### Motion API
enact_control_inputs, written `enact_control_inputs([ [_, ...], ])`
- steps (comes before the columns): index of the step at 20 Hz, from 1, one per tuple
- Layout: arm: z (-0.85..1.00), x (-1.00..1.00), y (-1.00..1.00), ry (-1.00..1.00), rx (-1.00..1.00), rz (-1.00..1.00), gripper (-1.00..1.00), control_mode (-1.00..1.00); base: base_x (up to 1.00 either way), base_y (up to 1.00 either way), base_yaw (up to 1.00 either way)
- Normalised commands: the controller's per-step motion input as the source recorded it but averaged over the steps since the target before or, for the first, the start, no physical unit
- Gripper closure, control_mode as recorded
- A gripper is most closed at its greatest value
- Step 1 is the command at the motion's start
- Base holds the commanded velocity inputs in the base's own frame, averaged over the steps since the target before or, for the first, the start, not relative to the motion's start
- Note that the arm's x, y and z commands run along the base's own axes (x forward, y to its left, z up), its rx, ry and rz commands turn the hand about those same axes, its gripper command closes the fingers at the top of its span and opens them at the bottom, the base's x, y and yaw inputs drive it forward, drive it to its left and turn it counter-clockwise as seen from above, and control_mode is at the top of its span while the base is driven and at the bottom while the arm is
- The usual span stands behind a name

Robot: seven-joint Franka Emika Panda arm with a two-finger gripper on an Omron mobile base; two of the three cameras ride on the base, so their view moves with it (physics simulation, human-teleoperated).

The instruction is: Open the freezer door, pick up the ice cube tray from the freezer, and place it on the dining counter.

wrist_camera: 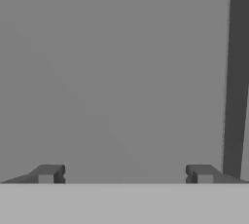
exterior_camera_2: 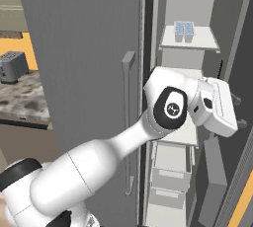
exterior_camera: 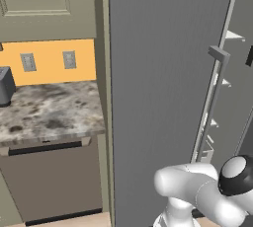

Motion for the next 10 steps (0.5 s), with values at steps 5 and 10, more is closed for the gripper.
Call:
enact_control_inputs([
  [5, 0.0, -0.07, 0.62, 0.0, 0.0, 0.08, -1.0, -1.0, 0.0, 0.0, 0.0],
  [10, 0.0, -0.11, 0.91, 0.01, -0.04, 0.03, -1.0, -1.0, 0.0, 0.0, 0.0],
])
